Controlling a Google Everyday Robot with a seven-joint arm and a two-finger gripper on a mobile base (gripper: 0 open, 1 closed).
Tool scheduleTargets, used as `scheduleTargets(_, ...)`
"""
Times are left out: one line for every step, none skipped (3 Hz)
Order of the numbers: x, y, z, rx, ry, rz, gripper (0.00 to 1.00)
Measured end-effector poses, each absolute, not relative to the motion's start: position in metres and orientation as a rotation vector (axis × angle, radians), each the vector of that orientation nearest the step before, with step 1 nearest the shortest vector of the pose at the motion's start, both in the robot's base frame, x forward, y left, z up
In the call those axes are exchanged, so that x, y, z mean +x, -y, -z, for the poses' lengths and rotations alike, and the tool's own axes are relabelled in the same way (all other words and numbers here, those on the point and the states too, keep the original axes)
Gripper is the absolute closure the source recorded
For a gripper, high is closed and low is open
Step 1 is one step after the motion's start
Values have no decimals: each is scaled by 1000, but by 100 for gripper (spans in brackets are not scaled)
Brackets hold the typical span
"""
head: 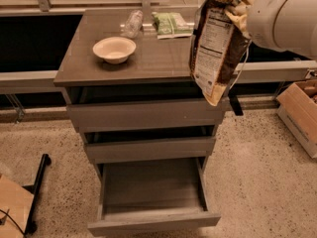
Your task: Pick brown chip bag from bottom drawer and place on counter
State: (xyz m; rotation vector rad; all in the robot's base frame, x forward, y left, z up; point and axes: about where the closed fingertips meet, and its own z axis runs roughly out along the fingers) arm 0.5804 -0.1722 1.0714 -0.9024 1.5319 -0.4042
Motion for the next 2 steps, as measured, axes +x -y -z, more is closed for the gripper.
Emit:
scheduleTargets(586,179,-1076,-867,-1528,420,100)
scheduleTargets(610,186,-1082,-816,-1500,429,100)
